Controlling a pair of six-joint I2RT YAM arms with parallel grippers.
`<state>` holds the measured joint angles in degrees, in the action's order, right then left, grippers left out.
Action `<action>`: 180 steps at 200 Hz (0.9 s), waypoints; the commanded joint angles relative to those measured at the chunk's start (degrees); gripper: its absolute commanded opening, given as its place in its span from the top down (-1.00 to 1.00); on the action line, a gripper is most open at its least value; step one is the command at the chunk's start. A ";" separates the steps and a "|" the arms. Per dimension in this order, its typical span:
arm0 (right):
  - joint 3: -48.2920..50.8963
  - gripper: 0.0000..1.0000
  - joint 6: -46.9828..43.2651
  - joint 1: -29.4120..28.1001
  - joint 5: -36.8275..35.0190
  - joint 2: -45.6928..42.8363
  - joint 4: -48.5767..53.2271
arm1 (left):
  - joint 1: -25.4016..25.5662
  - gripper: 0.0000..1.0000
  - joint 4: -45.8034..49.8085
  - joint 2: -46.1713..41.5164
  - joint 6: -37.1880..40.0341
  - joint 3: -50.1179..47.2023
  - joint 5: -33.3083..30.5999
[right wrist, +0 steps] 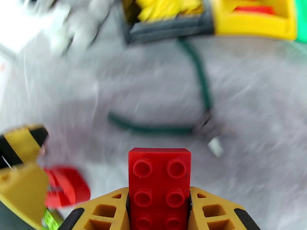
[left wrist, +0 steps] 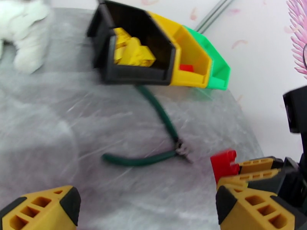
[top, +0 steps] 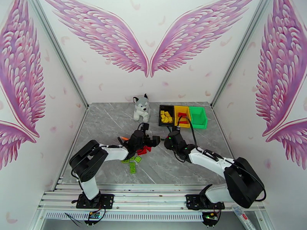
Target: Sort the legos into containers by color
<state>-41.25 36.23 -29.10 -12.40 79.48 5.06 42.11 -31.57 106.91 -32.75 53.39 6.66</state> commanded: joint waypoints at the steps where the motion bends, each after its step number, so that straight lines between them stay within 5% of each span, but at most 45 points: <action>1: -2.24 0.38 -1.60 4.20 0.89 -0.57 -2.18 | 0.82 -0.97 1.09 4.48 0.91 8.46 4.94; 64: -17.89 0.41 -3.20 15.65 2.72 11.62 -0.07 | 1.10 -0.98 8.67 12.86 5.53 29.45 3.74; 111: -32.55 0.34 -4.10 19.59 2.36 21.12 5.39 | 0.96 -0.98 10.99 8.82 9.94 28.21 -1.16; 180: -49.01 -0.44 -6.85 20.68 0.10 31.23 13.20 | 0.27 -0.98 8.28 -4.17 12.35 8.81 -11.79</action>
<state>-87.39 30.94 -8.88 -10.81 109.23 13.63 42.74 -22.68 108.84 -22.39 67.33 0.19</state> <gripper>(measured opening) 0.666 0.988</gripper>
